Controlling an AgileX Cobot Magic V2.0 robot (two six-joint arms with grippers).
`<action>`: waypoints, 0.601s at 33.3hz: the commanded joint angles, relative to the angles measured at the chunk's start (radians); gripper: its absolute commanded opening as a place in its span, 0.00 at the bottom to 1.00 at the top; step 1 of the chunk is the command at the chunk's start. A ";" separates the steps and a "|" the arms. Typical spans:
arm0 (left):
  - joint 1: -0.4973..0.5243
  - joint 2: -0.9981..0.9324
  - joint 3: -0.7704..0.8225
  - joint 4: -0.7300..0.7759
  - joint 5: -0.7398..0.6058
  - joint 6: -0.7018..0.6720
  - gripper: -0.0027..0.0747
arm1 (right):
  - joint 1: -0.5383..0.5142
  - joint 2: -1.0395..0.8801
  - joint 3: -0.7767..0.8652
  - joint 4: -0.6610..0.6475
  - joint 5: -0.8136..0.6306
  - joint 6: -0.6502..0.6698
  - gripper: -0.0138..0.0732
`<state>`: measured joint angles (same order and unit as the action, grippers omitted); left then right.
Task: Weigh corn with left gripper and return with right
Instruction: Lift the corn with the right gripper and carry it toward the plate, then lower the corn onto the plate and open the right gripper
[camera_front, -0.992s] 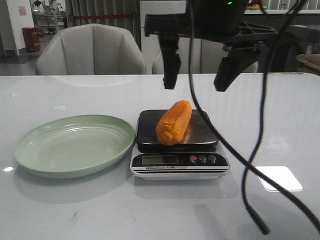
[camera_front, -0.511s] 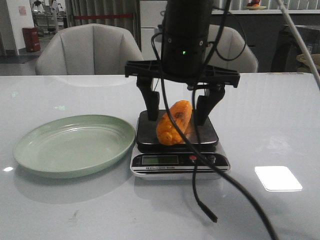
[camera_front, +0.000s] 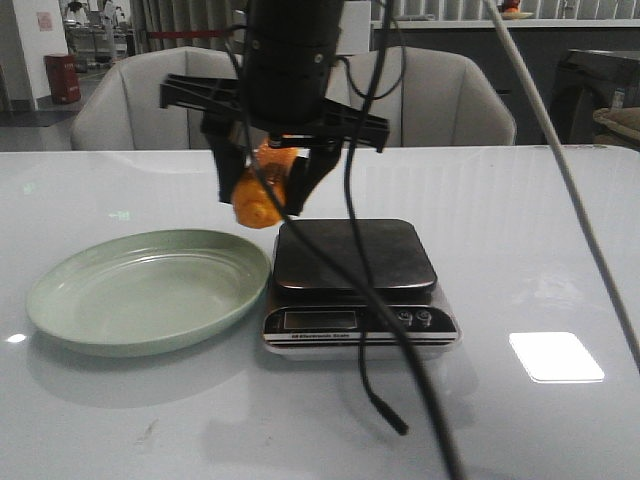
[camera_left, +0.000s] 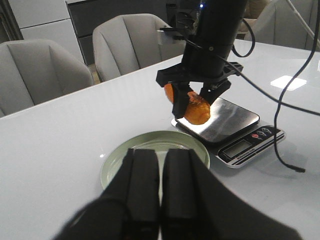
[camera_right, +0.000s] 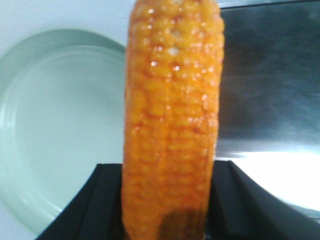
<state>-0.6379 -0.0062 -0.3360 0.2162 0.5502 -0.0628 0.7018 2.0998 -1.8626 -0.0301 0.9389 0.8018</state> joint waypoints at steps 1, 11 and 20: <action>0.000 -0.021 -0.023 0.008 -0.079 -0.001 0.18 | 0.032 -0.048 -0.035 0.006 -0.091 0.000 0.40; 0.000 -0.021 -0.023 0.008 -0.079 -0.001 0.18 | 0.105 0.039 -0.037 0.036 -0.177 0.000 0.47; 0.000 -0.021 -0.023 0.008 -0.079 -0.001 0.18 | 0.113 0.089 -0.038 0.080 -0.200 0.000 0.83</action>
<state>-0.6379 -0.0062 -0.3360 0.2162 0.5502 -0.0628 0.8192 2.2513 -1.8679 0.0479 0.7804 0.8034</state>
